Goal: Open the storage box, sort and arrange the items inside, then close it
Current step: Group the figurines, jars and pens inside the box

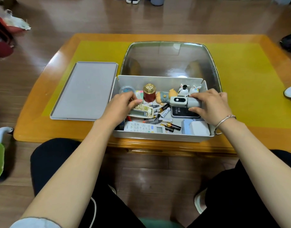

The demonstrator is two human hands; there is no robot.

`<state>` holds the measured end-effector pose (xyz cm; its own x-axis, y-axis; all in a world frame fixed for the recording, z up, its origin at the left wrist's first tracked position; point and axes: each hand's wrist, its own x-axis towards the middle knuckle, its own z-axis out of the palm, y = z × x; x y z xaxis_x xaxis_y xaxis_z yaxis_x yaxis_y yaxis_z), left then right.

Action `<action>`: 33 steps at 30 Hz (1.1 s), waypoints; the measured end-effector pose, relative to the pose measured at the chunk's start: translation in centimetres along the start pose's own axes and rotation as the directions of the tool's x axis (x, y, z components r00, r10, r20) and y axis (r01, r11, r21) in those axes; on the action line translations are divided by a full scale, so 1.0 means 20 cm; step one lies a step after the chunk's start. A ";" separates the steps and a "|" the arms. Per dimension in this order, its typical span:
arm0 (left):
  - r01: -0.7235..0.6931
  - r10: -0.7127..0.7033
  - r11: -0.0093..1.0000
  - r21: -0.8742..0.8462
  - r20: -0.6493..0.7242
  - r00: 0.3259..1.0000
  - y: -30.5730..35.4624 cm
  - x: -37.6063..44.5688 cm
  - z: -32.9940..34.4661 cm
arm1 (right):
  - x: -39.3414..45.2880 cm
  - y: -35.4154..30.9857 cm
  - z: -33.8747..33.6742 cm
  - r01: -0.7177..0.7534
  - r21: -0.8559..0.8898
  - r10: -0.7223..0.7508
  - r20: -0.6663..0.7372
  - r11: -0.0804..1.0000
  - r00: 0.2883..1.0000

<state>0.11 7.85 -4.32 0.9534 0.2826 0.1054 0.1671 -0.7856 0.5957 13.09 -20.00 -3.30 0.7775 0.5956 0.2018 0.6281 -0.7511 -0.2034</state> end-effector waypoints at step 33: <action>0.113 -0.087 0.983 -0.143 0.175 0.981 0.46 0.11 0.35 | 0.11 0.01 -0.03 0.077 -0.176 -0.050 0.154 0.981 0.987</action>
<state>5.49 -2.61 -4.23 0.9645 0.2492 -0.0876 0.2356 -0.6617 0.7118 14.93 -19.01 -2.22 0.7407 0.6689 0.0620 0.6708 -0.7414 -0.0155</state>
